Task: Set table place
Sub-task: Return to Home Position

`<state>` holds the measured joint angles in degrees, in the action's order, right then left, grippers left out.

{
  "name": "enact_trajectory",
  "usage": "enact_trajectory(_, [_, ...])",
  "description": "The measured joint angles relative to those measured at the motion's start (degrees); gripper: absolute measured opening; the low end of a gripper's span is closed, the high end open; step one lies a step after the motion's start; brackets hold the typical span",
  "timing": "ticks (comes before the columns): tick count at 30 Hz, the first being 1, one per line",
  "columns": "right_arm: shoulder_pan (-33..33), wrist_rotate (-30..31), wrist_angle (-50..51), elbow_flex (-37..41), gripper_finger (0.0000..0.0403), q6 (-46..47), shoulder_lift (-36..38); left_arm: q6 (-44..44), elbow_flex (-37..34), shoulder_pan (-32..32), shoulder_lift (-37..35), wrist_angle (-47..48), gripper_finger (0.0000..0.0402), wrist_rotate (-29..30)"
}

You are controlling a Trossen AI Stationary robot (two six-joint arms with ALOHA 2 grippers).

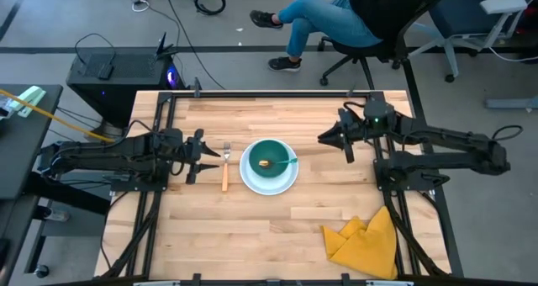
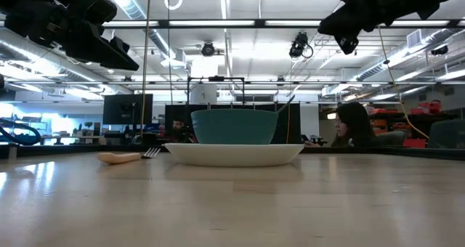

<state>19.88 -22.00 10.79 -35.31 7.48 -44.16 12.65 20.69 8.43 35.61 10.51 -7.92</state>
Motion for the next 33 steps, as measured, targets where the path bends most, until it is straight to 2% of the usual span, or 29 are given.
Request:
enact_trajectory(5, [-3.7, 0.0, 0.0, 2.3, 0.0069, 0.1, 2.3, -3.1, 0.5, 0.3, -0.1, -1.9, 0.0177, 0.6])
enact_trajectory(10, [-4.4, 1.4, 0.0, 4.3, 0.0069, 0.2, 6.6, -8.2, 7.3, 1.1, -3.1, -1.6, 0.0176, 1.2])
enact_trajectory(13, [-4.4, 1.4, -0.1, 5.0, 0.0069, 0.8, 9.7, -9.0, 12.6, 1.0, -5.1, 1.8, 0.0173, -1.1])
enact_trajectory(18, [-4.4, 1.4, 0.1, 7.2, 0.0069, 1.5, 15.9, -12.1, 18.4, 1.1, -9.9, 11.2, 0.0174, -1.3])
enact_trajectory(24, [-4.4, 1.4, 0.4, 10.6, 0.0069, 2.9, 21.7, -13.9, 14.5, 1.1, -19.6, 12.1, 0.0178, -1.2])
enact_trajectory(33, [-4.4, 1.4, 0.3, 16.8, 0.0069, 3.4, 25.6, -15.0, 6.6, 1.1, -30.1, 12.6, 0.0174, -1.1])
